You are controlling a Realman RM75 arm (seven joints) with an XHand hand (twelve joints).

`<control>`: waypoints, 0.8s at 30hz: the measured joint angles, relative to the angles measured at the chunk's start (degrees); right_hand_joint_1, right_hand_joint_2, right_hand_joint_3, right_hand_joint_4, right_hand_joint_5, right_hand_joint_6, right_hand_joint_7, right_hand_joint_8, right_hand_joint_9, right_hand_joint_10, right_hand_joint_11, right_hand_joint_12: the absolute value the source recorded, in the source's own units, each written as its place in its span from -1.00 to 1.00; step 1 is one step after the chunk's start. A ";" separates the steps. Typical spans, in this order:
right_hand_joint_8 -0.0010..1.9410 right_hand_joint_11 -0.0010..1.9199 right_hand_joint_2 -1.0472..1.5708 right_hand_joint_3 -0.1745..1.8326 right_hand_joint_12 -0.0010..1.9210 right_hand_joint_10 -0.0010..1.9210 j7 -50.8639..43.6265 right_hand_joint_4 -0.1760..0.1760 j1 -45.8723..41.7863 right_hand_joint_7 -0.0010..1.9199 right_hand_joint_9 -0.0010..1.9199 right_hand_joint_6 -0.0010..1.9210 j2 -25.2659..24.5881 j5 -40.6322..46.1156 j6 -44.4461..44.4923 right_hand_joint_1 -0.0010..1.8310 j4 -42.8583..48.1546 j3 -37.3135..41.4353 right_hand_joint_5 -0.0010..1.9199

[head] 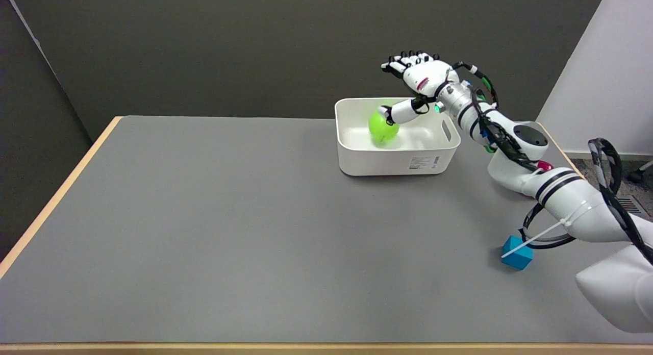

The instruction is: Place the green apple into the white box.

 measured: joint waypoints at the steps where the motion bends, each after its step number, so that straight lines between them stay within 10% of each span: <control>1: -0.93 -1.00 0.23 0.10 -0.02 -0.70 0.12 0.53 -0.52 -1.00 -1.00 -0.68 0.03 0.50 0.01 -0.71 0.18 0.21 -0.96; 16: -1.00 -1.00 0.24 0.10 -0.16 -0.82 1.06 0.46 -11.52 -1.00 -1.00 -0.79 0.59 5.98 1.78 -0.78 10.01 7.78 -0.98; 24: -0.79 -1.00 0.29 0.05 -0.02 -0.53 1.13 0.39 -19.34 -0.92 -0.99 -0.69 0.32 16.80 9.62 -0.82 17.77 14.15 -0.92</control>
